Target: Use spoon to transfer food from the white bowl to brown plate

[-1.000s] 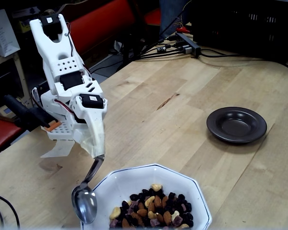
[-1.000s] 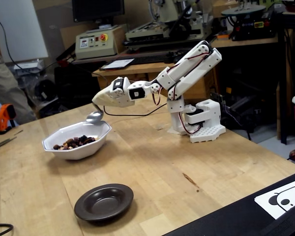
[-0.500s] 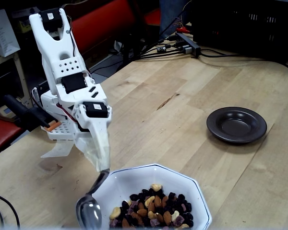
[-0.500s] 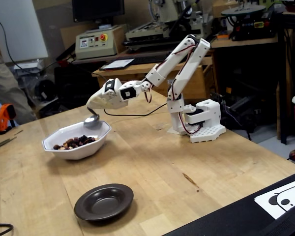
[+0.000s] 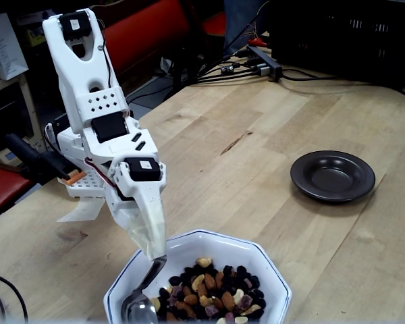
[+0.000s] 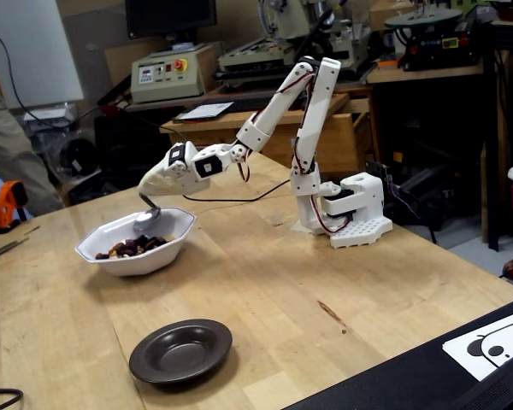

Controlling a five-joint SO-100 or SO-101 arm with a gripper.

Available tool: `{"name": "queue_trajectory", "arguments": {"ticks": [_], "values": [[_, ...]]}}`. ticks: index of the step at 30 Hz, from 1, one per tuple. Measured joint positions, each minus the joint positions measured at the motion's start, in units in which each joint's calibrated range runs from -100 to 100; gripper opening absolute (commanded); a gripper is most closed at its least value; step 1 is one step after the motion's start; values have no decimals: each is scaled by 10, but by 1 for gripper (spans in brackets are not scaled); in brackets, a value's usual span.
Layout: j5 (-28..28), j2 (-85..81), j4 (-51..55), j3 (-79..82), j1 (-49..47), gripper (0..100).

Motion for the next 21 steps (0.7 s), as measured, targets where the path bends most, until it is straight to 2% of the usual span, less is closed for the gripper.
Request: {"name": "queue_trajectory", "arguments": {"ticks": [10, 13, 21], "values": [[0, 101, -177, 0, 0, 4], [7, 111, -197, 0, 0, 4], [69, 114, -203, 0, 0, 4]]}}
